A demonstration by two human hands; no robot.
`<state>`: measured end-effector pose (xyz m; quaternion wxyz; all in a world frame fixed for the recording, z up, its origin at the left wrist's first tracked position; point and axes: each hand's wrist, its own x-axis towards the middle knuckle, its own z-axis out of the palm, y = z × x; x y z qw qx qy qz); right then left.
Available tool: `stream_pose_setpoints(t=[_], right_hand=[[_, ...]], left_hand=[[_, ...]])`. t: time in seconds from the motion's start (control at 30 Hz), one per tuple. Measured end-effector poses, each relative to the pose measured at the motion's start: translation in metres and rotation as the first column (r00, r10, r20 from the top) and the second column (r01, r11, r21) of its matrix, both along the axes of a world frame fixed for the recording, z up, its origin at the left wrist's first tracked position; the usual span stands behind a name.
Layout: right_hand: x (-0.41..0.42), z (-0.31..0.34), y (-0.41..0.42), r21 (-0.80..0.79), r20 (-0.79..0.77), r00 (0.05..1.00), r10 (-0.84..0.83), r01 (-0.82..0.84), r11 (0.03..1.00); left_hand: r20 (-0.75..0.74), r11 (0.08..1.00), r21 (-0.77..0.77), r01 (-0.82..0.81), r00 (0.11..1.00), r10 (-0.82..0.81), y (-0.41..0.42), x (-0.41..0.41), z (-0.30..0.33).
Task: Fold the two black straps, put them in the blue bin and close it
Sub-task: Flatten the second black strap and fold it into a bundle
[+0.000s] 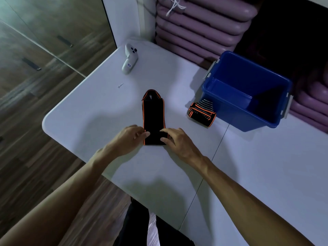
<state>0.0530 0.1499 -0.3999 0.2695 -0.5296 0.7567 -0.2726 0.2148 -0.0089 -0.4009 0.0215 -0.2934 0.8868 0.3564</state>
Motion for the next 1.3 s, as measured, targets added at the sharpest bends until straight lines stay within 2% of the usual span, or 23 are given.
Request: stream_pose_setpoints(t=[0.1,0.23,0.33,0.4,0.5,0.63,0.77,0.83,1.0,1.1,1.2,1.3], right_hand=[[-0.006,0.004,-0.01,0.023,0.003,1.0,-0.007,0.007,1.0],[-0.017,0.004,-0.031,0.06,-0.065,0.996,0.053,-0.049,0.997],[-0.017,-0.001,-0.033,0.053,-0.097,0.991,0.087,-0.083,0.995],[-0.014,-0.003,-0.031,0.05,-0.118,0.99,0.074,-0.069,0.996],[-0.013,-0.005,-0.032,0.063,-0.115,0.99,0.078,-0.072,0.995],[-0.014,-0.004,-0.035,0.099,-0.075,0.993,0.09,-0.083,0.992],[-0.014,0.0,-0.042,0.138,-0.04,0.997,0.067,-0.061,0.988],[-0.013,0.004,-0.045,0.133,-0.002,1.0,0.027,-0.026,0.991],[-0.009,0.005,-0.043,0.073,0.035,0.998,-0.047,0.044,0.996],[-0.01,0.005,-0.044,0.041,0.051,0.995,-0.081,0.079,0.996],[-0.009,-0.001,-0.042,-0.006,0.07,0.993,-0.094,0.094,0.996],[-0.005,-0.01,-0.03,-0.026,0.014,0.995,-0.099,0.1,0.995]], left_hand=[[-0.126,0.995,-0.102,-0.004,0.992,-0.009,-0.02,-0.011,0.0],[-0.136,0.964,-0.229,0.135,0.976,-0.169,-0.036,-0.031,-0.001],[-0.075,0.894,-0.315,0.318,0.931,-0.358,-0.042,-0.046,-0.005],[-0.01,0.847,-0.361,0.39,0.907,-0.422,-0.046,-0.054,-0.008],[0.022,0.841,-0.377,0.388,0.911,-0.411,-0.049,-0.063,-0.008],[-0.04,0.877,-0.368,0.307,0.938,-0.345,-0.049,-0.068,-0.013],[-0.085,0.919,-0.292,0.265,0.95,-0.301,-0.053,-0.071,-0.019],[-0.154,0.944,-0.224,0.243,0.947,-0.28,-0.059,-0.07,-0.02],[-0.317,0.993,-0.109,-0.053,0.948,0.016,-0.06,-0.057,-0.009],[-0.312,0.987,-0.16,0.016,0.948,-0.066,-0.031,-0.022,-0.004],[-0.215,0.969,-0.199,0.147,0.958,-0.189,-0.003,0.017,-0.013],[-0.181,0.943,-0.281,0.179,0.955,-0.236,0.0,0.027,-0.026]])
